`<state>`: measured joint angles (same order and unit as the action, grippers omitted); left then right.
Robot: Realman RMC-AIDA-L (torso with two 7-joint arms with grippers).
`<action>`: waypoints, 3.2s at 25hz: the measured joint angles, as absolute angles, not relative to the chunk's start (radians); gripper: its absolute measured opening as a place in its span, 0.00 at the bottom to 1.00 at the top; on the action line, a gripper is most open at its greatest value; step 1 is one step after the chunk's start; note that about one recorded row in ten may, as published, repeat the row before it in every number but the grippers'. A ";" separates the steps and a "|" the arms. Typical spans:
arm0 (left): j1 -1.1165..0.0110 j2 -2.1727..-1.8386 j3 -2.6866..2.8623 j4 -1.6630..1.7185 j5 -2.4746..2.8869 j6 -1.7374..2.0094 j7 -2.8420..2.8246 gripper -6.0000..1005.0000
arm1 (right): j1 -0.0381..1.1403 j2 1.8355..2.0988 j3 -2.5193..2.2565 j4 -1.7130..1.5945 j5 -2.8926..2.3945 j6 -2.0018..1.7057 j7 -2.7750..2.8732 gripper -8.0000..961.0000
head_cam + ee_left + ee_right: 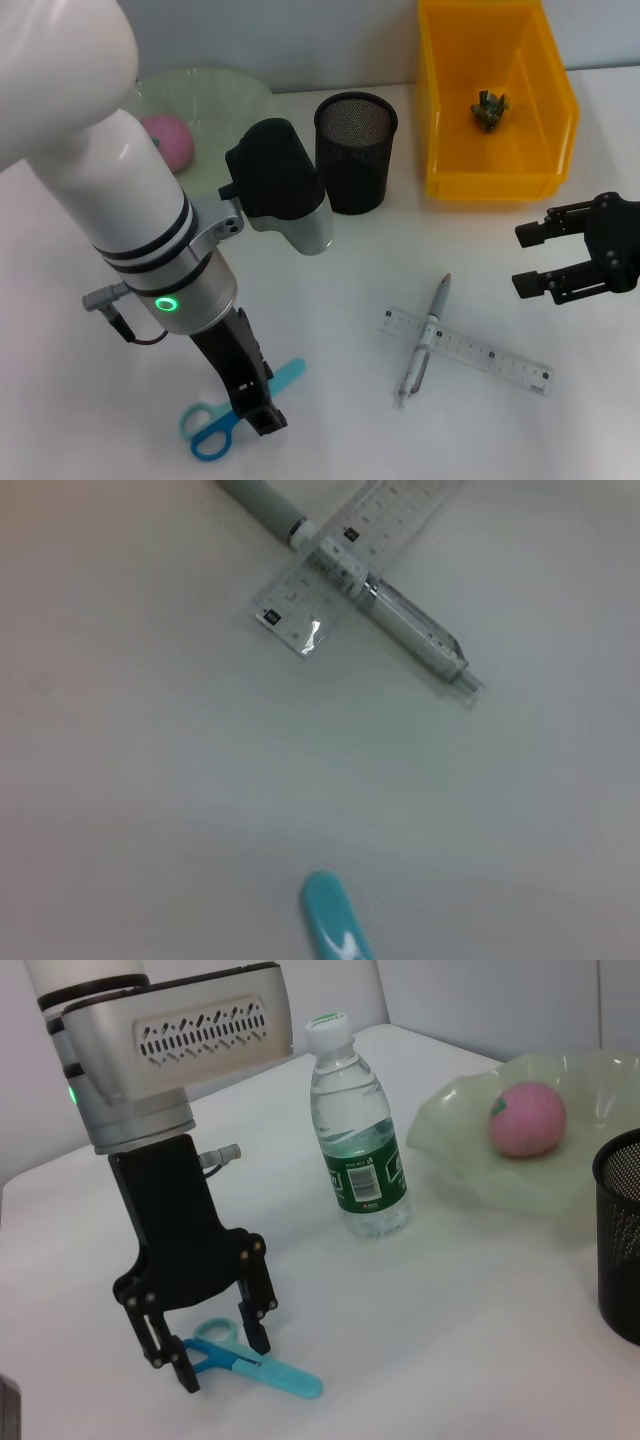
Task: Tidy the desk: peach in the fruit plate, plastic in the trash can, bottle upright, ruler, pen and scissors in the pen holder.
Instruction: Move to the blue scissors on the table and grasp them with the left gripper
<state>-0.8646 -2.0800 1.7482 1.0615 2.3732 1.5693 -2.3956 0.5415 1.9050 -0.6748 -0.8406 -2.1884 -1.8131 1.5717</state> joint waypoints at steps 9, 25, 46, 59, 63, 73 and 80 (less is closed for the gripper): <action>-0.861 -2.080 1.754 1.056 2.404 1.560 -2.402 0.55 | 0.541 1.905 -0.675 -0.841 -2.192 -1.813 1.573 0.79; -0.860 -2.080 1.756 1.027 2.415 1.537 -2.400 0.54 | 0.550 1.905 -0.675 -0.844 -2.192 -1.811 1.581 0.79; -0.866 -2.080 1.756 0.992 2.411 1.513 -2.391 0.51 | 0.553 1.905 -0.675 -0.842 -2.194 -1.807 1.582 0.79; -0.866 -2.080 1.765 0.991 2.409 1.506 -2.388 0.48 | 0.555 1.905 -0.675 -0.842 -2.194 -1.806 1.582 0.79; -0.866 -2.080 1.769 0.991 2.410 1.501 -2.388 0.47 | 0.557 1.905 -0.675 -0.841 -2.194 -1.806 1.581 0.79; -0.865 -2.080 1.779 0.988 2.411 1.495 -2.388 0.46 | 0.561 1.904 -0.675 -0.841 -2.194 -1.805 1.581 0.79; -0.866 -2.080 1.783 0.977 2.412 1.485 -2.388 0.44 | 0.564 1.904 -0.675 -0.841 -2.194 -1.805 1.581 0.79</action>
